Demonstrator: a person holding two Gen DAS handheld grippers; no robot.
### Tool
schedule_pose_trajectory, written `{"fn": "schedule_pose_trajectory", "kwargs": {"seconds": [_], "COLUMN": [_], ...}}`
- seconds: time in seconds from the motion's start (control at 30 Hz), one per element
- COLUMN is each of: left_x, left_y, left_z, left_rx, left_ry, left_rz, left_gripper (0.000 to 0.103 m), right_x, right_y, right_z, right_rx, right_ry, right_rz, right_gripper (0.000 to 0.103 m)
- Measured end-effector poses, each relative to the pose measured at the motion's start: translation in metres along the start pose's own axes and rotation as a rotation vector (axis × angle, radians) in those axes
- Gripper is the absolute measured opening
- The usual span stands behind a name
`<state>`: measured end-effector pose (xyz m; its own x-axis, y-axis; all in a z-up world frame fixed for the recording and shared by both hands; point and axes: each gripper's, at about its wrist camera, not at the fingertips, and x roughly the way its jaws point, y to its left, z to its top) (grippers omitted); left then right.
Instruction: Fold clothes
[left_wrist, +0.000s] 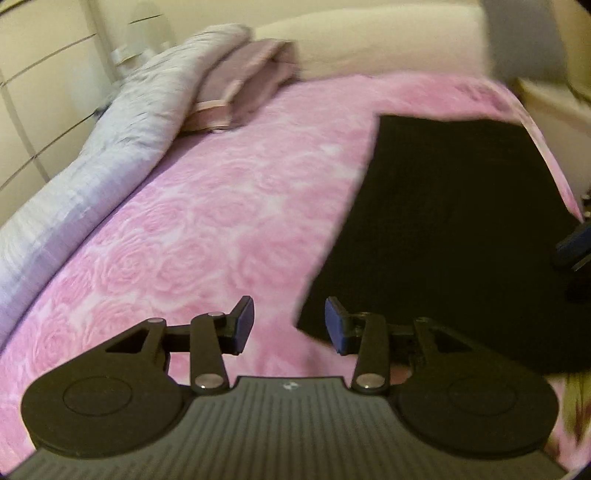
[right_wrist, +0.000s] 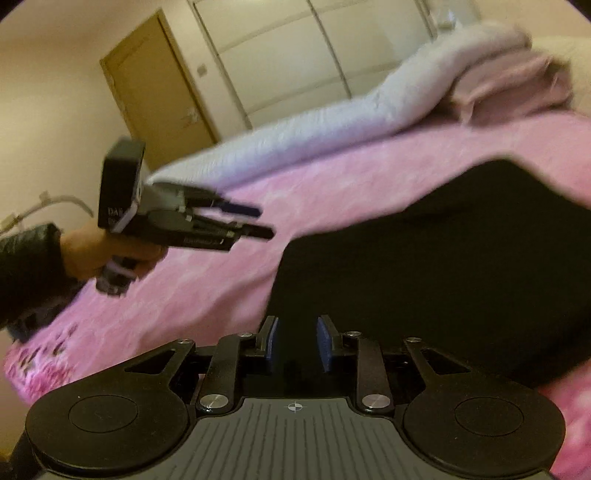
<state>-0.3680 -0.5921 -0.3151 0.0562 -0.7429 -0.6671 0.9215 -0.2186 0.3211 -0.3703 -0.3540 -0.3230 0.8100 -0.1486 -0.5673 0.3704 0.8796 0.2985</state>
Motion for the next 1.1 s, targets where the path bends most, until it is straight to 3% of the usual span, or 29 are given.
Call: {"fn": "schedule_pose_trajectory", "kwargs": {"seconds": [0.1,0.2,0.33,0.43,0.5,0.57,0.63,0.7,0.83,0.97,1.07,1.1], "left_x": [0.01,0.024,0.016,-0.005,-0.014,-0.013,-0.007,0.007,0.028,0.036,0.041,0.044], "left_y": [-0.037,-0.052,-0.043,-0.042,-0.047,-0.059,-0.072,-0.079,-0.074,-0.063,-0.062,-0.063], "left_z": [-0.008,-0.014,-0.022,-0.039,-0.053,-0.066,-0.078,-0.086,-0.088,-0.097,-0.103,-0.105], "left_rx": [0.162,0.238,0.263,0.394,0.524,0.688,0.848,0.981,1.154,1.378,1.458,1.475], "left_ry": [0.022,0.033,0.038,0.002,-0.033,-0.077,-0.121,-0.157,-0.236,-0.294,-0.291,-0.278], "left_rz": [0.013,0.023,0.053,0.128,0.163,0.164,0.159,0.151,0.141,0.163,0.164,0.161], "left_gripper": [0.037,0.037,0.04,0.041,0.048,0.054,0.062,0.061,0.063,0.063,0.052,0.04], "right_x": [0.004,0.008,-0.005,-0.015,-0.016,-0.003,0.014,0.032,0.059,0.057,0.053,0.054], "right_y": [0.018,0.036,0.053,0.066,0.082,0.107,0.121,0.134,0.135,0.131,0.131,0.131], "right_z": [-0.019,-0.037,-0.034,-0.031,-0.03,-0.03,-0.035,-0.04,-0.053,-0.063,-0.072,-0.075], "right_rx": [-0.014,-0.029,-0.076,-0.113,-0.184,-0.313,-0.389,-0.465,-0.616,-0.72,-0.768,-0.776], "right_ry": [0.059,0.118,0.118,0.118,0.112,0.115,0.147,0.181,0.242,0.266,0.276,0.273], "right_rz": [-0.006,-0.011,-0.069,-0.112,-0.152,-0.166,-0.18,-0.193,-0.354,-0.418,-0.433,-0.432], "right_gripper": [0.027,0.027,0.027,0.029,0.056,0.066,0.066,0.066,0.066,0.062,0.056,0.051]}}
